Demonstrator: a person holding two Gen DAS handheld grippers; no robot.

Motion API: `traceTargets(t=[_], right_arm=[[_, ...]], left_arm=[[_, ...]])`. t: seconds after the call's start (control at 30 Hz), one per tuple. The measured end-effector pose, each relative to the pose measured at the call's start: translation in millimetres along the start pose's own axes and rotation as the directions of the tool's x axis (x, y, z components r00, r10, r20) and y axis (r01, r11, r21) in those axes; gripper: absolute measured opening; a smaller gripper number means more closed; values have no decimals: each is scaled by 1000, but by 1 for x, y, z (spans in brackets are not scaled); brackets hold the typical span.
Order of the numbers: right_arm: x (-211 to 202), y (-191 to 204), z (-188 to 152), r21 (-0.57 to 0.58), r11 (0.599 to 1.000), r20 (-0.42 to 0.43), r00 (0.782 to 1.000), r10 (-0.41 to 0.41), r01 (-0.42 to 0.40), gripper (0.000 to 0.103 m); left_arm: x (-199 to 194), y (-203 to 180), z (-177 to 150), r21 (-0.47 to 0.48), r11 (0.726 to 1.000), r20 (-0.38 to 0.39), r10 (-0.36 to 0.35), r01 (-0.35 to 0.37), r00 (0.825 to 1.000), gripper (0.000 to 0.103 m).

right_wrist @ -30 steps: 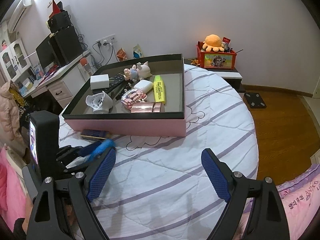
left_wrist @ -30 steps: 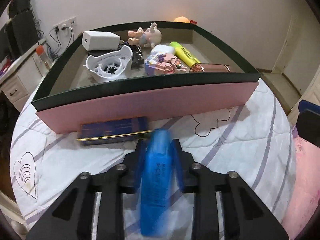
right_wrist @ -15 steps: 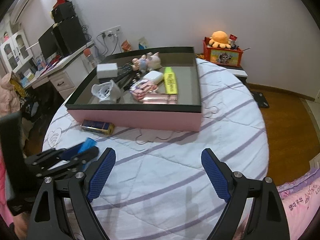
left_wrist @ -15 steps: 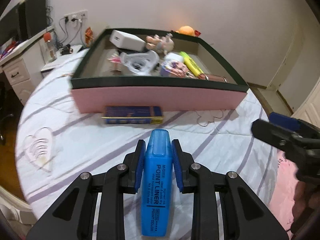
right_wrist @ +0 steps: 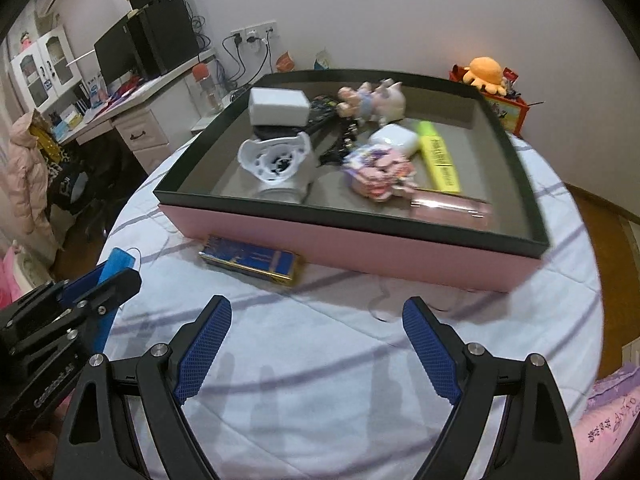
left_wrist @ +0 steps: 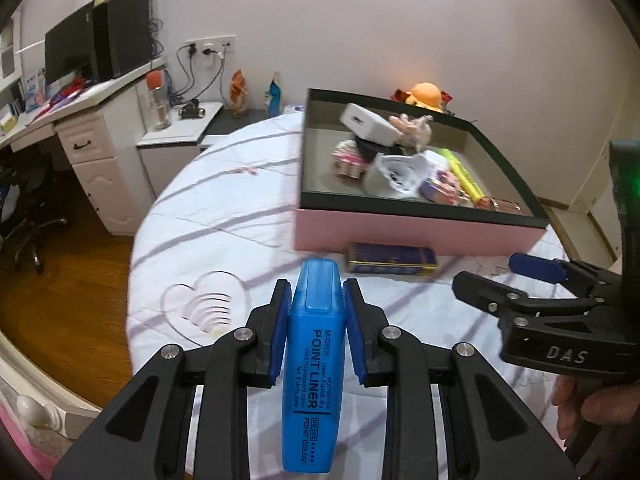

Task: Organize rigid objects
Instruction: 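Grasp the blue-gold box with the right tool while the left tool holds the highlighter, then carry the highlighter and blue-gold box into the box and open both tools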

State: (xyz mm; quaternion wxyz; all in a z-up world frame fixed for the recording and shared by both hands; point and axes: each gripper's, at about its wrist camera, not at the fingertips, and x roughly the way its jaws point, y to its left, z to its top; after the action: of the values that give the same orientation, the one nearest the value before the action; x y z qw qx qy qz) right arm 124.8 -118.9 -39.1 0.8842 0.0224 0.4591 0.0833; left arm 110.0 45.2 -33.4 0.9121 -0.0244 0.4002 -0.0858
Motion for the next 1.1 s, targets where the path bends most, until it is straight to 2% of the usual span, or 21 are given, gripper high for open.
traceTargets(t=[0.2, 0.33, 0.47, 0.57, 0.6, 0.63, 0.7, 0.77, 0.9, 1.1], right_arm=[[29, 26, 8, 53, 999, -42, 999, 1, 1, 89], [51, 39, 12, 124, 992, -69, 997, -26, 34, 89], [58, 49, 17, 171, 983, -45, 997, -58, 65, 89], [69, 61, 22, 143, 981, -75, 990, -121, 130, 91], [75, 68, 21, 108, 981, -82, 985, -154, 162, 98], [78, 72, 20, 88, 983, -79, 985, -153, 160, 103], [79, 79, 15, 59, 980, -49, 981, -186, 189, 103], [77, 78, 12, 62, 983, -28, 985, -170, 172, 102], [64, 71, 3, 55, 986, -10, 987, -159, 159, 84], [44, 54, -7, 54, 997, -4, 998, -59, 59, 83]], left_arm=[[6, 23, 4, -9, 1000, 9, 22, -22, 1000, 27], [13, 40, 5, -14, 999, 6, 33, -33, 999, 27], [16, 51, 6, -26, 999, 6, 33, -33, 999, 27], [19, 54, 6, -33, 999, 6, 28, -27, 1000, 27], [19, 55, 6, -35, 999, 6, 26, -26, 1000, 27], [20, 55, 6, -37, 999, 6, 24, -23, 1000, 27], [21, 55, 6, -39, 999, 8, 23, -23, 1000, 27], [20, 55, 6, -41, 999, 11, 25, -24, 1000, 27], [19, 52, 6, -38, 999, 12, 29, -29, 999, 27], [13, 39, 8, -20, 999, 20, 30, -29, 999, 27]])
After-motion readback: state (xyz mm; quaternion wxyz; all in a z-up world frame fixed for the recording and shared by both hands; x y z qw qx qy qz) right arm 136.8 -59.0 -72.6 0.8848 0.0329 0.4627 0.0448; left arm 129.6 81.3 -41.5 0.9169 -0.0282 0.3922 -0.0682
